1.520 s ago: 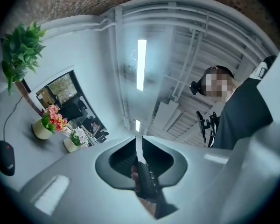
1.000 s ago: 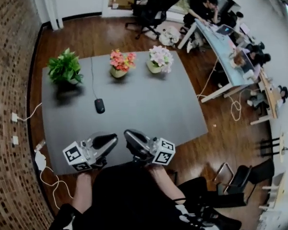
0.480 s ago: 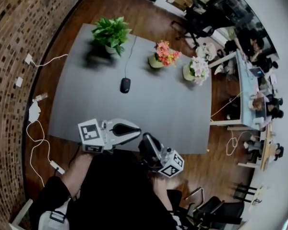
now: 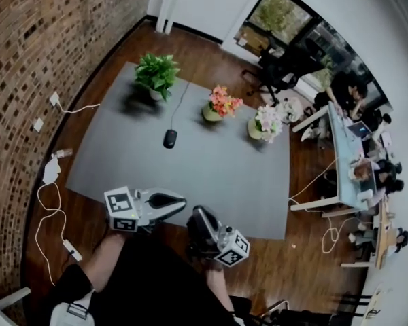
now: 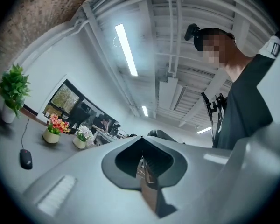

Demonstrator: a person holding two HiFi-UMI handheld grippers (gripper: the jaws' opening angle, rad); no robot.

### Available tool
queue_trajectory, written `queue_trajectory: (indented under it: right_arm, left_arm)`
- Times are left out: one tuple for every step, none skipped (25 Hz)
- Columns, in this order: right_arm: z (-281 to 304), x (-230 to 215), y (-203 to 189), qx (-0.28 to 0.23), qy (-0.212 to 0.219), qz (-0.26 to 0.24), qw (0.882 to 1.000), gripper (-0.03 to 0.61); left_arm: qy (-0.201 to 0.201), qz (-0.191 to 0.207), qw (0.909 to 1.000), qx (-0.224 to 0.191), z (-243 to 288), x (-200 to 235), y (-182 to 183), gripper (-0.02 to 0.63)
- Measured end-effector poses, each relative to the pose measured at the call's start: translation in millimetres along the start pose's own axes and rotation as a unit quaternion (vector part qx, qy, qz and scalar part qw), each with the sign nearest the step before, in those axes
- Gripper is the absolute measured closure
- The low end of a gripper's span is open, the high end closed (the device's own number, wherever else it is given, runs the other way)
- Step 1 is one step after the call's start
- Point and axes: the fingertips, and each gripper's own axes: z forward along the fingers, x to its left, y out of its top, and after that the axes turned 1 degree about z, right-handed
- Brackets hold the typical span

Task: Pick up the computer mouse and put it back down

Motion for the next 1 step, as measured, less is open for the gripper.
queue_trajectory:
  right_arm:
    - [-15.1, 10.6, 4.0, -0.003, 0.001, -0.001, 1.000, 0.578]
  left_arm:
    - [0.006, -0.012, 0.9999, -0.004, 3.7, -11.0, -15.1, 0.609]
